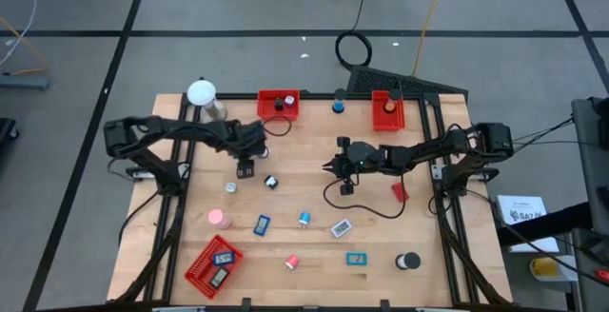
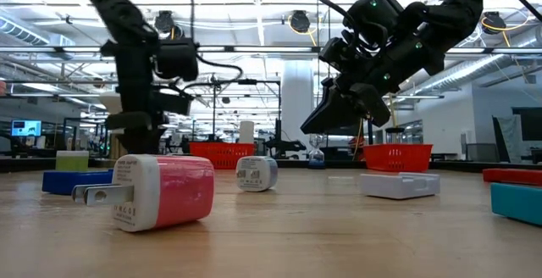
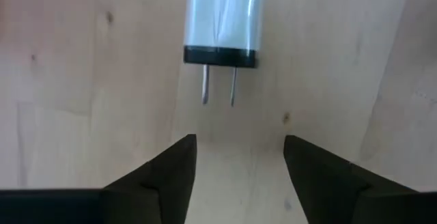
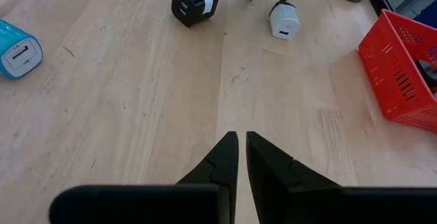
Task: Pick & Place Office items
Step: Put the white charger adapter into the top left red basket
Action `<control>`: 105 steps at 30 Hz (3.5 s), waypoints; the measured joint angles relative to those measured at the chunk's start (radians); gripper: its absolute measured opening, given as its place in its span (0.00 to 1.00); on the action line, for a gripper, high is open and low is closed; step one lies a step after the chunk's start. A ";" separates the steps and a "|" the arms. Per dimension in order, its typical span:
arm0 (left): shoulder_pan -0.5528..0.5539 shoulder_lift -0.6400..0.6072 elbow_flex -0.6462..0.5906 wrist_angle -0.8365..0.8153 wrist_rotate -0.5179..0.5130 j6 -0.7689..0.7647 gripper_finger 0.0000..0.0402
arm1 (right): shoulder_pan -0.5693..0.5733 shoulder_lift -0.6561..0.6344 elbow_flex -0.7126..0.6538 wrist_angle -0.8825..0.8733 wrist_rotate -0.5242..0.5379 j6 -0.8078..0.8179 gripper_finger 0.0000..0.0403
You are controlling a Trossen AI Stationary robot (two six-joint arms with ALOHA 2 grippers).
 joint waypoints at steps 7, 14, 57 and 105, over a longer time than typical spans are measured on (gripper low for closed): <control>0.000 -0.002 -0.058 0.219 -0.020 -0.021 0.52 | 0.000 0.000 0.000 0.015 0.000 0.002 0.05; 0.003 0.001 -0.059 0.259 0.011 0.004 0.32 | 0.000 0.000 0.000 0.015 0.000 0.002 0.05; -0.040 0.167 0.212 0.022 -0.066 -0.356 0.68 | 0.013 0.000 0.000 0.022 -0.002 -0.009 0.05; -0.386 0.168 0.213 0.635 -0.366 -0.019 0.33 | -0.069 -0.030 -0.041 0.290 -0.013 1.174 0.68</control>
